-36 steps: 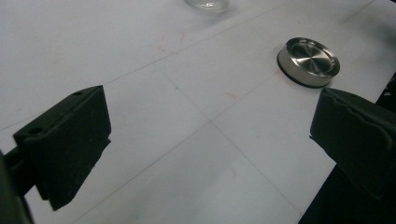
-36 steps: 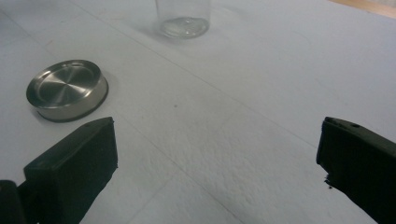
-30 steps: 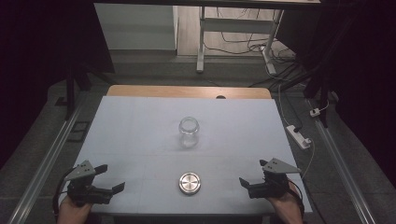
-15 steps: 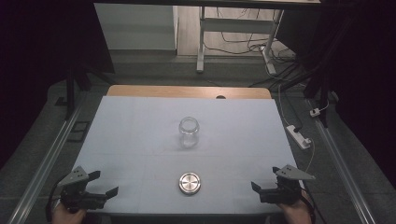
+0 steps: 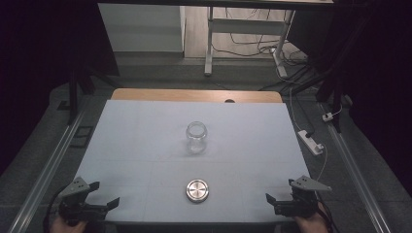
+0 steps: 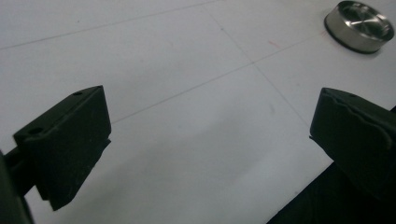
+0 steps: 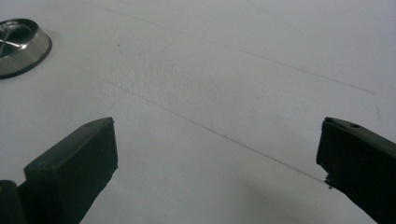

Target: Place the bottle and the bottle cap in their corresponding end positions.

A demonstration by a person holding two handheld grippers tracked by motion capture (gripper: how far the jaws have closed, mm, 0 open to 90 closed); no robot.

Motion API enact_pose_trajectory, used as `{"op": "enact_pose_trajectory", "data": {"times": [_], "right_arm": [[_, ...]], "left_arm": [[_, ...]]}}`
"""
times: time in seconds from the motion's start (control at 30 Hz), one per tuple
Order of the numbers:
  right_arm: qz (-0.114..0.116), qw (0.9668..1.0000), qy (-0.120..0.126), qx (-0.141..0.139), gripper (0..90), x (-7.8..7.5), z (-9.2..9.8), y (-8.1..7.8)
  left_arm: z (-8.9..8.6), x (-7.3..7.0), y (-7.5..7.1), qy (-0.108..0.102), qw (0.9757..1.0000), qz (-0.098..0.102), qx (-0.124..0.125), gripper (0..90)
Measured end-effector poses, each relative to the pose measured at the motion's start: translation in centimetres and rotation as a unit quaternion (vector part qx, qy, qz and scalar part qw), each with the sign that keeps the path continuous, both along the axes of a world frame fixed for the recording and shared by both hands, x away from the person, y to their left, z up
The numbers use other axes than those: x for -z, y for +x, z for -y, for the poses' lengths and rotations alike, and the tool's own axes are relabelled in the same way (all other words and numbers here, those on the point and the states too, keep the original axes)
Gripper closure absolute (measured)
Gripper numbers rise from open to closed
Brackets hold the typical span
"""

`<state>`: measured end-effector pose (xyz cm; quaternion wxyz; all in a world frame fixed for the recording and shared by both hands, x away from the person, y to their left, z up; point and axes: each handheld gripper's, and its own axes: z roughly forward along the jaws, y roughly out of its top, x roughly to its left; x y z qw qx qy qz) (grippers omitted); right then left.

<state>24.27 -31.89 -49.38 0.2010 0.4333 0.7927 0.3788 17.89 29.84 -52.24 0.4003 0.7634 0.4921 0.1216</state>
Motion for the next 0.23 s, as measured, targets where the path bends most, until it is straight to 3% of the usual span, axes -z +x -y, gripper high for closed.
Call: {"op": "enact_pose_trajectory", "data": {"times": [0.23], "right_arm": [[-0.01,0.9999,-0.009,0.001,0.0,0.09,0.02,-0.06]], "left_arm": [[0.18,0.05,0.14,0.009,0.9999,-0.01,0.001,0.0]]}}
